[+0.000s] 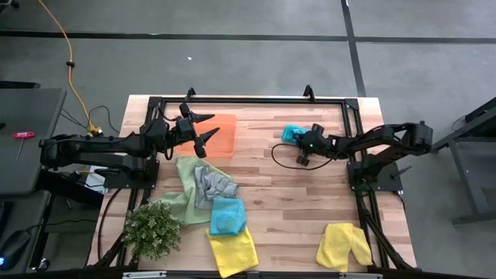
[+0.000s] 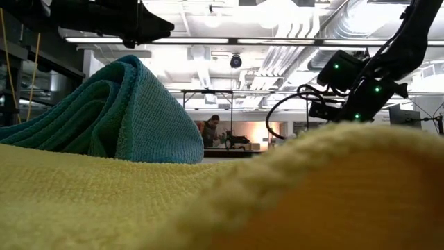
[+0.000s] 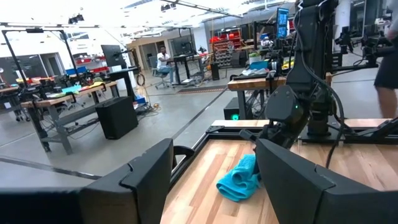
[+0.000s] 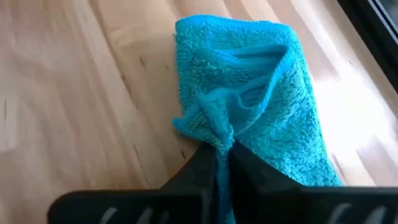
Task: Fold microfiber towels
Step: Put the blue microfiber cloth into the orange bin
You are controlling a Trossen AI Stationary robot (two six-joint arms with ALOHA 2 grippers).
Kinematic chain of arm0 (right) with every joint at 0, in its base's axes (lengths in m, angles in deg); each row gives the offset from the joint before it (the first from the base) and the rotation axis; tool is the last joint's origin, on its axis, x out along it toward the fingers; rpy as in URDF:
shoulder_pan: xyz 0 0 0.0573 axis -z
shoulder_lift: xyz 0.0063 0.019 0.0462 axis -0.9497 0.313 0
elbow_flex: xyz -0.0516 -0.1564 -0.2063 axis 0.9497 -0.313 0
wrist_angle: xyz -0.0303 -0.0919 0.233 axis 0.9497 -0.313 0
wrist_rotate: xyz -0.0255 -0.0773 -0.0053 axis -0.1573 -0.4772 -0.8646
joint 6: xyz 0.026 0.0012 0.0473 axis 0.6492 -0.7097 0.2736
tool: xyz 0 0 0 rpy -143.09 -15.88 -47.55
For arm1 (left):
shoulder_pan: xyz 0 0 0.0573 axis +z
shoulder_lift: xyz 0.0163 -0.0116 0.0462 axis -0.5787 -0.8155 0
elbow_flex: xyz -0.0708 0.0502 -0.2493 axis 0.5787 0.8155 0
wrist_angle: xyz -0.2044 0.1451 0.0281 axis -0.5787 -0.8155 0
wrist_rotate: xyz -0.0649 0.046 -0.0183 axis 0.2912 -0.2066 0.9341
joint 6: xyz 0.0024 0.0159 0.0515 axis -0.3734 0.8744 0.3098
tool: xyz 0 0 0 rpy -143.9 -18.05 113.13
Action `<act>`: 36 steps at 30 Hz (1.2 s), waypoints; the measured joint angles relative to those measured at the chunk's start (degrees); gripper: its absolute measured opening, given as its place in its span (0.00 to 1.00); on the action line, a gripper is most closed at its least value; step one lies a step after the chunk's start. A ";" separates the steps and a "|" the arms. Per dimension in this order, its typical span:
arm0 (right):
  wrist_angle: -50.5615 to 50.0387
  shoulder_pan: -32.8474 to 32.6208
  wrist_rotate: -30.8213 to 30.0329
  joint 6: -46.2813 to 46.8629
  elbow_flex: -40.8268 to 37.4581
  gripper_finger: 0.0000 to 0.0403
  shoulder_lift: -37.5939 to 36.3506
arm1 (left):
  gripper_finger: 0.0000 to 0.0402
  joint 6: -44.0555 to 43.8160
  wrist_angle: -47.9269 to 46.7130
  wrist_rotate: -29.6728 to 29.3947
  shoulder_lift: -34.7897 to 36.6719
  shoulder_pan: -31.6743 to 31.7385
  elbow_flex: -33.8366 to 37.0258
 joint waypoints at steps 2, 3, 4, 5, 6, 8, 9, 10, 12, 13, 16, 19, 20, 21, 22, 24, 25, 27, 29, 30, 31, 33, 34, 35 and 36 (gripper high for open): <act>2.80 0.08 0.05 1.14 -0.11 0.01 0.04 | 0.56 0.01 0.00 -0.13 0.00 0.00 0.00; 4.20 0.11 0.10 1.59 -0.11 0.01 0.07 | 0.56 0.00 0.00 -0.16 0.00 0.00 0.00; 5.46 0.13 0.61 1.74 -0.12 0.01 -0.01 | 0.56 0.00 0.01 -0.16 0.00 0.00 0.00; 6.44 0.15 1.56 1.91 -0.19 0.01 -0.37 | 0.56 0.00 0.02 -0.16 0.00 0.00 0.00; 7.01 0.13 2.51 1.93 0.11 0.01 -0.67 | 0.56 0.00 0.02 -0.18 0.00 0.00 0.00; 7.57 0.07 4.52 1.77 1.78 0.01 -1.80 | 0.56 0.00 -0.11 -0.31 0.00 0.00 -0.21; 8.00 0.07 5.48 1.69 2.85 0.00 -2.36 | 0.56 -0.25 -0.09 -0.54 0.00 -0.06 -0.57; 8.06 0.07 6.48 1.62 3.95 0.00 -2.86 | 0.56 -0.91 -0.02 -0.87 0.04 -0.07 -0.95; 7.81 0.04 9.38 0.73 6.56 0.00 -3.66 | 0.56 -2.52 -0.65 -1.97 0.88 -0.38 -1.61; 7.84 0.00 10.63 0.21 8.14 0.00 -3.95 | 0.56 -3.20 -1.13 -2.64 1.47 -0.69 -2.00; 7.94 -0.08 14.10 -1.31 13.83 0.00 -3.98 | 0.56 -4.57 -4.80 -5.12 4.47 -2.17 -3.09; 5.85 -0.90 16.48 -3.56 20.32 0.00 -2.04 | 0.56 -4.57 -8.33 -7.45 8.48 -4.35 -3.56; 5.08 -1.36 16.50 -4.58 22.59 0.00 -1.02 | 0.56 -4.55 -9.20 -7.90 9.83 -5.10 -3.56; 4.55 -1.84 16.54 -5.72 24.91 0.00 0.23 | 0.56 -4.55 -9.81 -8.11 11.01 -5.79 -3.56; 4.14 -2.20 16.56 -6.69 27.06 0.00 1.63 | 0.56 -4.56 -10.59 -8.27 12.21 -6.39 -3.56; 3.43 -2.61 16.74 -7.92 31.81 0.00 4.80 | 0.56 -4.57 -11.78 -8.51 14.12 -7.60 -3.56; 3.56 -2.71 17.13 -8.33 34.35 0.00 6.63 | 0.56 -4.55 -12.49 -8.79 14.85 -8.15 -3.56; 2.93 -2.69 20.28 -8.80 39.45 0.00 10.07 | 0.56 -4.57 -13.08 -9.41 15.81 -9.10 -3.56; 2.08 -2.67 24.64 -8.69 44.71 0.00 13.51 | 0.56 -4.52 -13.45 -9.41 16.37 -9.82 -3.56; 1.40 -2.68 26.66 -8.62 47.14 0.00 14.99 | 0.56 -4.55 -13.49 -9.41 16.47 -10.10 -3.56; 1.10 -2.82 28.28 -8.70 49.45 0.00 16.40 | 0.56 -4.52 -13.46 -9.41 16.48 -10.41 -3.56; 1.05 -3.28 30.09 -8.60 54.16 0.00 19.47 | 0.56 -4.52 -13.55 -9.40 16.41 -10.81 -3.54; 0.66 -3.44 30.64 -8.46 56.36 0.00 21.04 | 0.56 -4.52 -13.55 -9.41 16.41 -10.95 -3.54; 0.25 -3.62 31.25 -8.40 58.74 0.00 22.95 | 0.56 -4.52 -13.51 -9.38 16.41 -10.97 -3.54; -0.54 -3.78 31.94 -8.15 61.01 0.00 24.89 | 0.56 -4.52 -13.52 -9.38 16.38 -10.97 -3.54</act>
